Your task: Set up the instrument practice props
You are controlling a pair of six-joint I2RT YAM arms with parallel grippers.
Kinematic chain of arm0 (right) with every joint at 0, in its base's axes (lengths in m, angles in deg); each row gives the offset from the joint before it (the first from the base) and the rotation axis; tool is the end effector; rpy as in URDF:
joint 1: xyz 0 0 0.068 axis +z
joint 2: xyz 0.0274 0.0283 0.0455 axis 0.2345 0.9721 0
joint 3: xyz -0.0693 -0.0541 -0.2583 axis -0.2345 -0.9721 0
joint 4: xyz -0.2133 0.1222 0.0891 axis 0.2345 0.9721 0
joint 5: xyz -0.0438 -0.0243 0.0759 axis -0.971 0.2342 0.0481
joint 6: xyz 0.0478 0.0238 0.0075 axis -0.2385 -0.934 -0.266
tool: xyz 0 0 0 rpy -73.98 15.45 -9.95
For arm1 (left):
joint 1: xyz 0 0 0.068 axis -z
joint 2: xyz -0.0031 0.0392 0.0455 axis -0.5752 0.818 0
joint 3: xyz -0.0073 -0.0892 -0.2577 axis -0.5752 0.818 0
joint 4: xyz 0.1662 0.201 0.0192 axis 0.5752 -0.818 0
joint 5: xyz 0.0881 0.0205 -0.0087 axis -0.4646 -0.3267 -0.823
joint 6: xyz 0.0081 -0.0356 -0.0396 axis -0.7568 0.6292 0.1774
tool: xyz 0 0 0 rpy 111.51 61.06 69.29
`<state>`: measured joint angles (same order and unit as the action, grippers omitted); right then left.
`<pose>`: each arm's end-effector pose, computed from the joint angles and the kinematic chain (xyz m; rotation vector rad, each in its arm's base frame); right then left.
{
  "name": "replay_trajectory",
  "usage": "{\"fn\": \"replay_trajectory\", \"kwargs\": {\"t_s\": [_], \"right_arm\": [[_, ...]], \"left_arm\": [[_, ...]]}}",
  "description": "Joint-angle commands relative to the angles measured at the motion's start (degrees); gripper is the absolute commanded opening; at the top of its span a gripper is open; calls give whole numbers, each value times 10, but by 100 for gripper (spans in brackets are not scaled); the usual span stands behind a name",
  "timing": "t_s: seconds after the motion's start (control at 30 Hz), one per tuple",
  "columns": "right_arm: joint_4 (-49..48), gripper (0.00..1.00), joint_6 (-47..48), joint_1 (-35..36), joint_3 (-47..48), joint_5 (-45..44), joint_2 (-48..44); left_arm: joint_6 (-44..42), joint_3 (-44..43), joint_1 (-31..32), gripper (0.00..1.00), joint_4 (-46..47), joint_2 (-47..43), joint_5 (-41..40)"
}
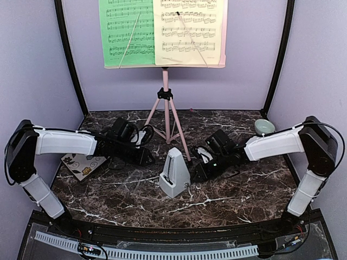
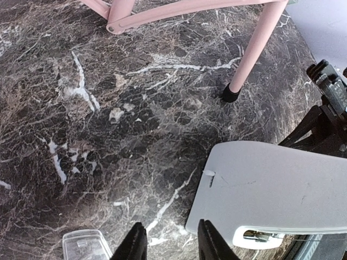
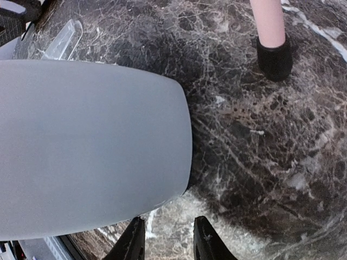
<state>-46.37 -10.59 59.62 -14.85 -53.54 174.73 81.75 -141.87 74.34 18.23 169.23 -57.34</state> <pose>0.2189 0.2455 0.1597 -0.6777 2.6411 0.8909 0.2567 -0.2211 0.2039 0.5129 2.3975 -0.7951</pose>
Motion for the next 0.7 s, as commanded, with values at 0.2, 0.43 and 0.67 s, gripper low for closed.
{"fn": "replay_trajectory", "kwargs": {"t_s": [0.2,0.43,0.67], "right_arm": [[-28,31,20,-15,127,-1,101],[0,30,45,-17,241,11,158],[6,34,49,-18,225,13,118]], "left_arm": [[9,47,3,31,24,-31,6],[12,64,8,29,46,-26,24],[38,60,42,28,93,0,48]]}}
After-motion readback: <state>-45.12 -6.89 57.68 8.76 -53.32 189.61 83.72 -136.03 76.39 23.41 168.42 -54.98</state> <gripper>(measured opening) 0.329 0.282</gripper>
